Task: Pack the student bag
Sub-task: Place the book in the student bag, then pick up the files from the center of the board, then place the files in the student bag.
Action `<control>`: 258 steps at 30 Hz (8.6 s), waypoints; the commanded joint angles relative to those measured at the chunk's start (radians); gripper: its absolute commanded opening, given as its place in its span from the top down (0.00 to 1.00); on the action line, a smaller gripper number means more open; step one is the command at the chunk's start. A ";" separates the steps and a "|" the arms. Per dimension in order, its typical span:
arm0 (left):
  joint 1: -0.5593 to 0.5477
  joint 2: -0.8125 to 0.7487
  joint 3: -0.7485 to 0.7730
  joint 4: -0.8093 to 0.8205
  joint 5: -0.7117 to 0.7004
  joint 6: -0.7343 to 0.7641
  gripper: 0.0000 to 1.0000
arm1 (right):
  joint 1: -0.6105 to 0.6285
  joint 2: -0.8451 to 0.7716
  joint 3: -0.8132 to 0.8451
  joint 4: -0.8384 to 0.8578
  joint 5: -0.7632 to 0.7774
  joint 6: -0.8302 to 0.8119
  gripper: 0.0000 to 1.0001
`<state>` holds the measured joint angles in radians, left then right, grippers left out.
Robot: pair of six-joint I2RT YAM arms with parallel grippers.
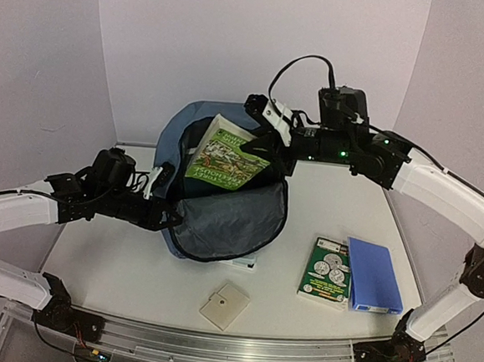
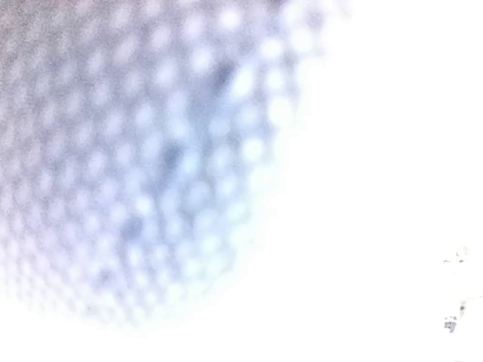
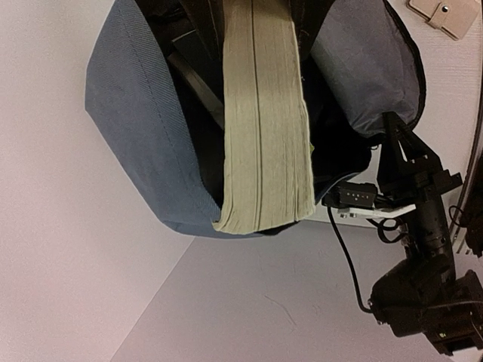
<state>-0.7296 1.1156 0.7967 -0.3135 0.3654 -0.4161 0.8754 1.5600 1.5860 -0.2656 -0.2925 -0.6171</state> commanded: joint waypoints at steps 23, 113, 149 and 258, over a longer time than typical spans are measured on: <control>-0.001 -0.030 0.065 -0.012 -0.058 -0.018 1.00 | -0.048 0.090 -0.008 0.036 0.234 -0.059 0.89; 0.003 0.003 0.079 0.002 -0.068 -0.045 0.74 | -0.197 -0.335 -0.216 -0.388 0.812 1.238 1.00; 0.001 0.112 0.635 -0.109 0.392 0.241 0.05 | -0.171 -0.402 -0.111 0.319 -0.515 1.167 1.00; 0.014 -0.089 -0.018 0.071 -0.056 -0.148 0.40 | -0.143 -0.037 -0.132 0.517 -0.459 0.591 1.00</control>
<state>-0.7170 1.0061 0.7742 -0.2458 0.3609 -0.5593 0.7315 1.5082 1.3868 0.1860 -0.7124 0.0283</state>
